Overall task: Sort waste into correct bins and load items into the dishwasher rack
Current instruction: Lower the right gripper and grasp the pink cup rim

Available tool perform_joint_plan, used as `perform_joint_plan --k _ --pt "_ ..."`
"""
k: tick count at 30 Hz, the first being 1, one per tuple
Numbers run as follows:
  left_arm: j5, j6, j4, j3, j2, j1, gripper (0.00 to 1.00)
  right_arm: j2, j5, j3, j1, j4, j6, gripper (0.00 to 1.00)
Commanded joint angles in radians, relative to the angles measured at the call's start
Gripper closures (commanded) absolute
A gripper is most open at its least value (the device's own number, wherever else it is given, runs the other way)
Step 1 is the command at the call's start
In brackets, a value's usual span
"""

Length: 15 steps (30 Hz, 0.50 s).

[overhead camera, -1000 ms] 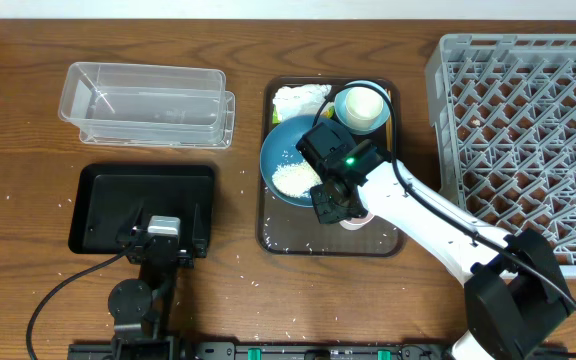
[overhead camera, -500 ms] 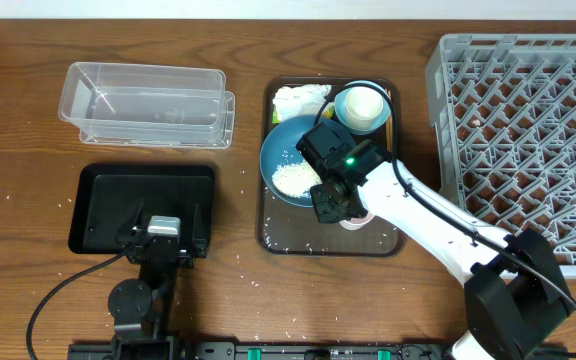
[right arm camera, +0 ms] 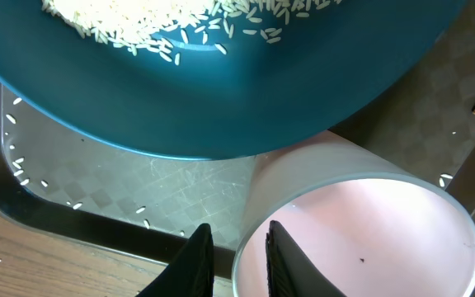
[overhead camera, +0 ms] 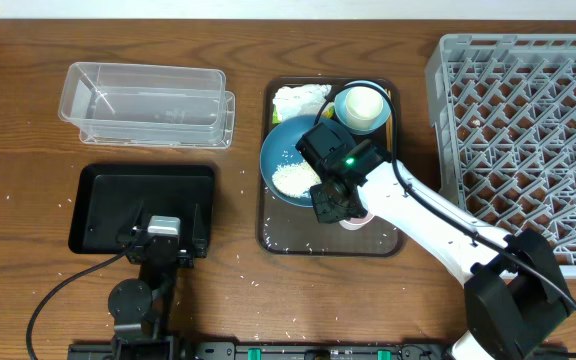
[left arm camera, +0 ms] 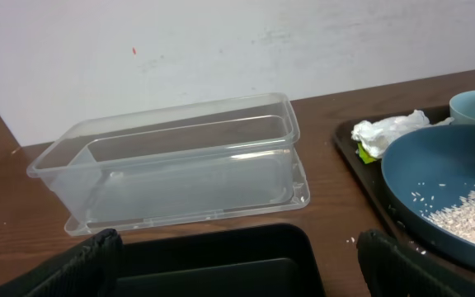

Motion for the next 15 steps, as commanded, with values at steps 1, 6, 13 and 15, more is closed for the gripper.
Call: perform_joint_plan --k 1,6,13,15 --pt "0.014 0.009 -0.033 -0.017 0.0 0.001 0.07 0.01 0.011 0.0 0.014 0.0 0.015 0.8" --pt "0.014 0.009 -0.033 -0.017 0.0 0.001 0.07 0.01 0.01 0.0 0.014 0.003 0.016 0.87" --pt "0.014 0.009 -0.033 -0.017 0.0 0.001 0.07 0.01 0.01 0.0 0.014 0.0 0.016 0.91" --pt "0.014 0.009 -0.033 -0.017 0.0 0.001 0.07 0.01 0.01 0.0 0.014 0.0 0.016 0.95"
